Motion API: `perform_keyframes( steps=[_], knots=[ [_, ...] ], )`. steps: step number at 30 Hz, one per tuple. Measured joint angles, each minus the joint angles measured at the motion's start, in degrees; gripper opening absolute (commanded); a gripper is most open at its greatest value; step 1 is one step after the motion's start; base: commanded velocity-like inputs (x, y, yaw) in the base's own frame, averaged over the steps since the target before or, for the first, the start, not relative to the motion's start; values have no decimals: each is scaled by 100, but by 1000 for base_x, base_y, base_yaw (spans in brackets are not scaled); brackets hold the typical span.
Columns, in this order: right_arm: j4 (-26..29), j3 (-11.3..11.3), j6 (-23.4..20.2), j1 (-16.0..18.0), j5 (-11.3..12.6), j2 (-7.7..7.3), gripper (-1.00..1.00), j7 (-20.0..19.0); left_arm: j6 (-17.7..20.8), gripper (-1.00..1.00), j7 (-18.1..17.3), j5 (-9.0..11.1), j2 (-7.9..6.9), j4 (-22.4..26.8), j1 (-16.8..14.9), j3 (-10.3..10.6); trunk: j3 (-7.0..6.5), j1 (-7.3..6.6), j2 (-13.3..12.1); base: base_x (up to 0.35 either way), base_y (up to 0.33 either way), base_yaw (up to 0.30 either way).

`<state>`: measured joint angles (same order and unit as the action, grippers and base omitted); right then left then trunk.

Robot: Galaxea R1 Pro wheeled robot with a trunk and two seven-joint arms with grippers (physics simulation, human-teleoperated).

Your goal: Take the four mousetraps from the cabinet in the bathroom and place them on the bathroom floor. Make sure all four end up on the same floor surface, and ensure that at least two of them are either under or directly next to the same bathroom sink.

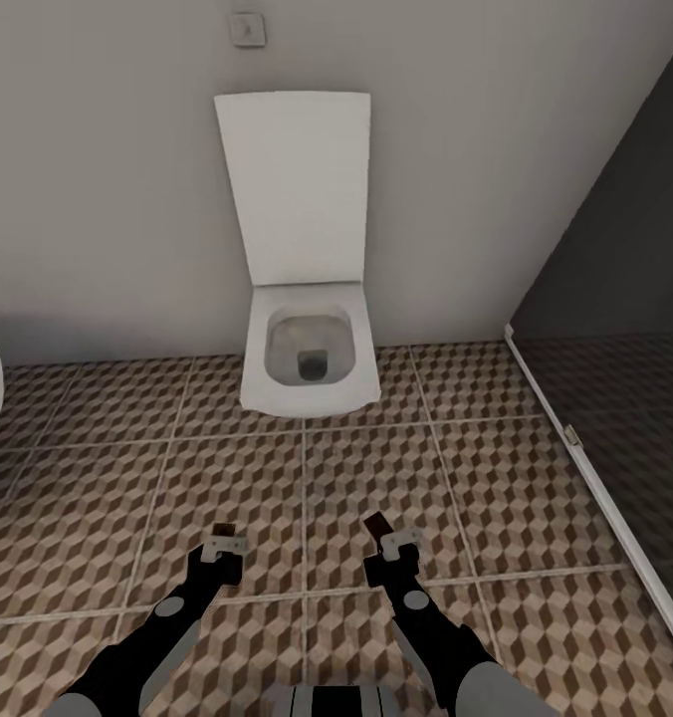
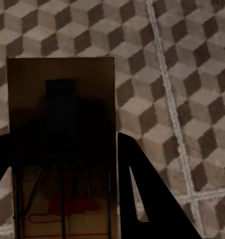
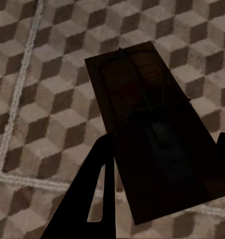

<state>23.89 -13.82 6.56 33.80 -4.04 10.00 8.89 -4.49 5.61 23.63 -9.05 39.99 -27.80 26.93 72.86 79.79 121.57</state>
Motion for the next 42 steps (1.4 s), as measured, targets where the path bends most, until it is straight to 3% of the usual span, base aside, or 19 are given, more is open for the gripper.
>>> perform_keyframes(
  steps=[19, 42],
  knots=[
    [2, 0, 0, 0, -1, 0, -100, 1, -1, -100, -8, 0, 0, -20, 0, 9, 0, 2, 0, 204, -90, 0],
    [9, 0, -1, 0, 1, 0, -100, 9, -8, -100, -8, -5, 0, -18, 0, 24, 0, 3, 0, 137, 47, 0]
  ],
)
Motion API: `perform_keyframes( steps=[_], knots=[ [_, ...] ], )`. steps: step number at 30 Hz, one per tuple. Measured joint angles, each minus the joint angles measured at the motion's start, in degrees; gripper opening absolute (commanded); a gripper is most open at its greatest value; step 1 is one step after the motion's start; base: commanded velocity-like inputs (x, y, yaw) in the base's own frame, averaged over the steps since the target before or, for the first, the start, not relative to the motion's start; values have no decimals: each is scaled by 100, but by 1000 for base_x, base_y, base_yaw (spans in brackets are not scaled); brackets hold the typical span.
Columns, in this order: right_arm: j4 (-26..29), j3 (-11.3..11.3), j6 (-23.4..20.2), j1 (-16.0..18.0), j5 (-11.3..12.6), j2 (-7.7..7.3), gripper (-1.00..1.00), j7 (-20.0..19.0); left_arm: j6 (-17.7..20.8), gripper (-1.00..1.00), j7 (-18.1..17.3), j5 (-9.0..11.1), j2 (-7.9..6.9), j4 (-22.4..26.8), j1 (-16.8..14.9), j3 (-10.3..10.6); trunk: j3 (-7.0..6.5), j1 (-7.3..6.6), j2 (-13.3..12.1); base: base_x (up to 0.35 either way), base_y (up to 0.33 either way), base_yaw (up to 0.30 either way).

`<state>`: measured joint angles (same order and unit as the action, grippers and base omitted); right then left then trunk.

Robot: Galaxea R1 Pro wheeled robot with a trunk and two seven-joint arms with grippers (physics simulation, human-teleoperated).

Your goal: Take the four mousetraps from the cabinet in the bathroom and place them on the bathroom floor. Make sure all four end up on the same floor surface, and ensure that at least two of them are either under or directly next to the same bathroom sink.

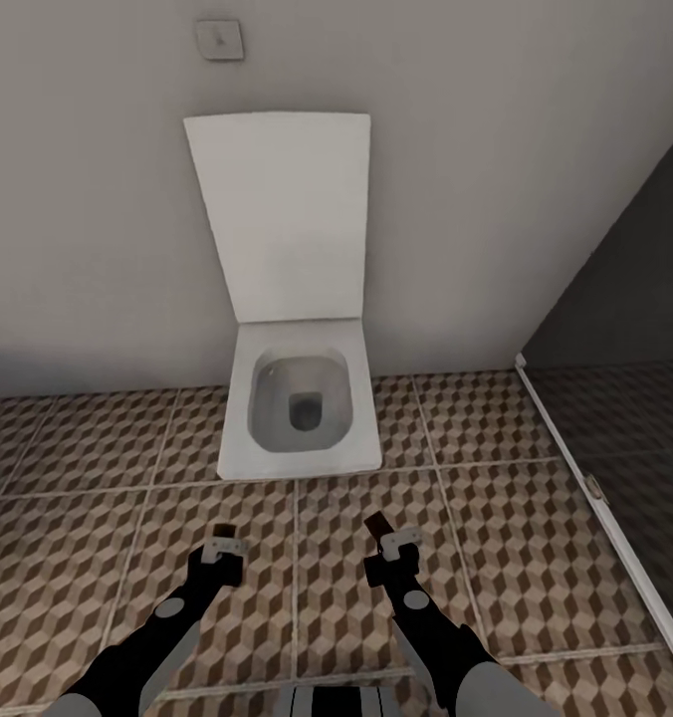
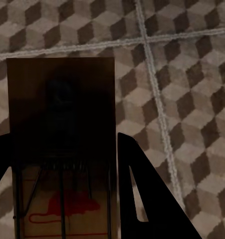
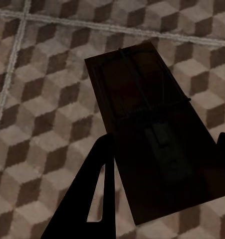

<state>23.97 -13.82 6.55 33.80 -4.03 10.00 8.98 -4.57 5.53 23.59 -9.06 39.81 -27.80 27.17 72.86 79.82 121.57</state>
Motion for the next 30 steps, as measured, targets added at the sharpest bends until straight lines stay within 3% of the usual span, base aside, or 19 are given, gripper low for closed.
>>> perform_keyframes(
  steps=[12, 30],
  knots=[
    [0, 0, 0, 0, 1, 0, -100, 0, 6, -100, 7, -146, 0, -1, 0, 174, 1, 0, 0, 5, 3, 0],
    [0, 1, 0, 0, 1, 0, -100, 0, 7, -100, 8, -153, 0, -1, 0, 178, 421, 395, 720, 0, 0, 0]
  ],
)
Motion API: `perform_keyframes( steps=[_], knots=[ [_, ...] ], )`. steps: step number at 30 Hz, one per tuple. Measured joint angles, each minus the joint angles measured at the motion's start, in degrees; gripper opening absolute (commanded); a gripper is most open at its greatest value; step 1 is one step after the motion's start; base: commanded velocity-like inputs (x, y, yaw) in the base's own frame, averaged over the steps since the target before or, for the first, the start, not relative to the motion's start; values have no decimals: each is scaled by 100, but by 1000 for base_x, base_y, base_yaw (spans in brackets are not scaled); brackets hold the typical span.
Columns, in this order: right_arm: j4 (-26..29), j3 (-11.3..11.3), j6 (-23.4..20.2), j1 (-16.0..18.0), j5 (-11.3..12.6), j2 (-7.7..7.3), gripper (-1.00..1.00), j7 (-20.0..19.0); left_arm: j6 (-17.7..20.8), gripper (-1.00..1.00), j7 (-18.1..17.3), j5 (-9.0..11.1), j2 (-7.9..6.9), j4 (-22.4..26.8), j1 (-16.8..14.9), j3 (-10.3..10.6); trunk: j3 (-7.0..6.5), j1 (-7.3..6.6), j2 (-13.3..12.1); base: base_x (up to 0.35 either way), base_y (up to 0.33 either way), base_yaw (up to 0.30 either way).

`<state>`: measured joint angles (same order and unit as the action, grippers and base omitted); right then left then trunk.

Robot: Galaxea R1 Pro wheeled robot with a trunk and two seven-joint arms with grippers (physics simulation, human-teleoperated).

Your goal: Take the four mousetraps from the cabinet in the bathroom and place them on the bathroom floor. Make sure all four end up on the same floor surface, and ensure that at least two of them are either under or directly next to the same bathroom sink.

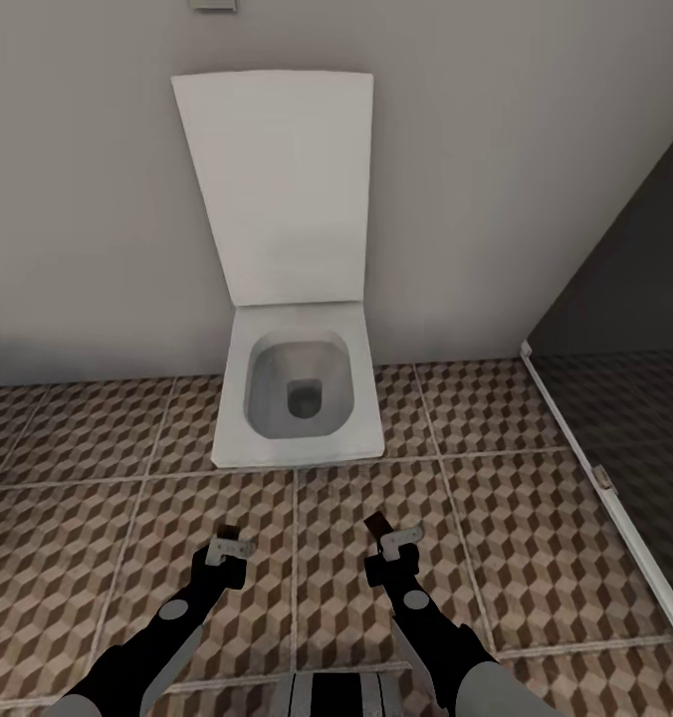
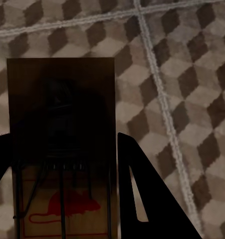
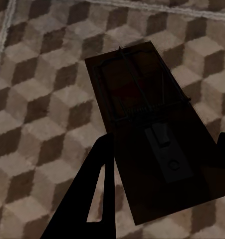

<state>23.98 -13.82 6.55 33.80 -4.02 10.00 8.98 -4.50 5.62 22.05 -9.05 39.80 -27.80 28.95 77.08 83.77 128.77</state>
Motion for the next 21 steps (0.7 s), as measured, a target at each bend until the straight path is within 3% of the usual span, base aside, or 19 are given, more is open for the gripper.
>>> perform_keyframes(
  steps=[17, 21],
  knots=[
    [-1, 0, 0, 0, 0, 0, -100, -2, 0, -100, 0, 0, 0, 4, 0, 17, 408, 373, 682, 0, 0, 0],
    [0, -4, 7, 0, -22, 0, -100, -12, 0, -100, 0, -1, 0, 8, 0, 24, 432, 396, 723, 0, 0, 0]
  ],
)
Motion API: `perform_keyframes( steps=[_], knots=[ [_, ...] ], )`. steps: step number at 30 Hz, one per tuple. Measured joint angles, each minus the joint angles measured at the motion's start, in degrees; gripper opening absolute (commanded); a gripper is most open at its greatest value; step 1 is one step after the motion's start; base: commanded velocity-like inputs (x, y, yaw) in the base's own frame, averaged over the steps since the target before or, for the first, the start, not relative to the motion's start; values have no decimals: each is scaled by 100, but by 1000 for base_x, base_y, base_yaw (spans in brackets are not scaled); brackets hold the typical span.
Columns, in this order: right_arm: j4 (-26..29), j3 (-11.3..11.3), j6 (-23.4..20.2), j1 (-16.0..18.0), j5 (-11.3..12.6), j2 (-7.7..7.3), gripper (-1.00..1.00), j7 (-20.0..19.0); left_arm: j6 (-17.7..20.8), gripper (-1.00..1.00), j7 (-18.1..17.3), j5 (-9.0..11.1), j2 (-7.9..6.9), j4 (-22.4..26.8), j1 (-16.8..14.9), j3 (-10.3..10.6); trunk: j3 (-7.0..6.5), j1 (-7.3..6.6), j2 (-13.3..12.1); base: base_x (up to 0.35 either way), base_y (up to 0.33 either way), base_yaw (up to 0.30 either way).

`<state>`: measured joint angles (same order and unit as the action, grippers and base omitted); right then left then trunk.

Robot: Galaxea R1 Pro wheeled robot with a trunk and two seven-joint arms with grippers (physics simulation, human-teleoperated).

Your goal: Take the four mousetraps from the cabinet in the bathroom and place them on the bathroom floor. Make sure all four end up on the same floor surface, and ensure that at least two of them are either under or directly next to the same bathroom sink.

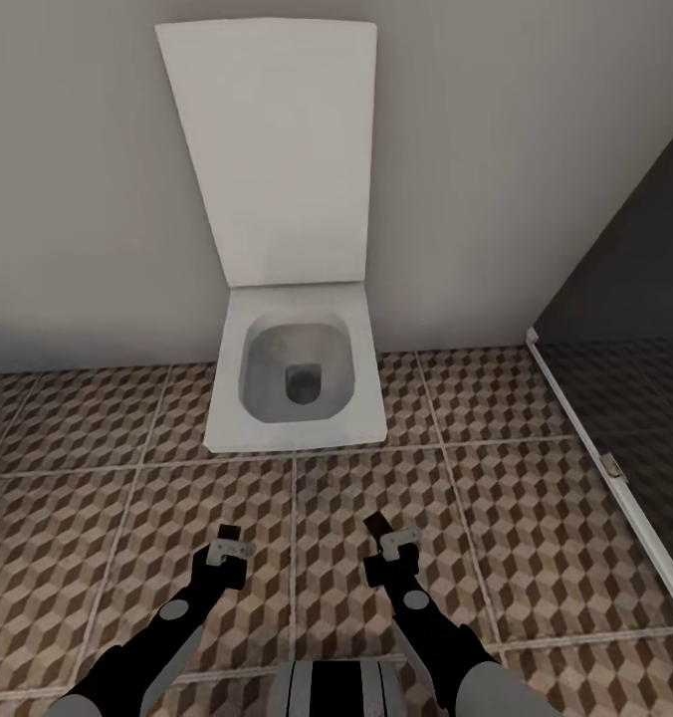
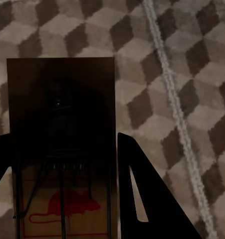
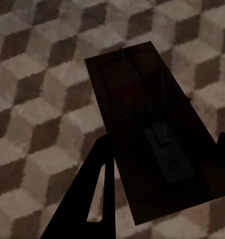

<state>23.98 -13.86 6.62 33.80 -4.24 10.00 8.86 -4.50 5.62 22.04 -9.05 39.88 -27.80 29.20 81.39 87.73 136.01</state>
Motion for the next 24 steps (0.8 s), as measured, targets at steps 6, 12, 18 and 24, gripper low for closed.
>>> perform_keyframes(
  steps=[6, 12, 18, 24],
  knots=[
    [1, -88, 290, 0, -739, 0, -100, -386, 0, -100, 0, 0, 0, 1, 0, 2, 1, 0, 0, 0, 0, 0],
    [-2, -118, 520, 1, -1237, -73, -100, -707, 0, -100, 0, 0, 6, -1, 0, 2, 1, 0, 0, 0, 0, 0],
    [5, -112, 630, 1, -1270, -283, -100, -738, 0, -100, 0, 0, 8, -6, 0, 2, 1, 0, 0, 0, 0, 0],
    [31, -102, 681, 1, -1273, -472, -100, -846, 0, -100, 0, -12, 9, -7, 0, 2, 1, 0, 0, 0, 0, 0]
  ],
)
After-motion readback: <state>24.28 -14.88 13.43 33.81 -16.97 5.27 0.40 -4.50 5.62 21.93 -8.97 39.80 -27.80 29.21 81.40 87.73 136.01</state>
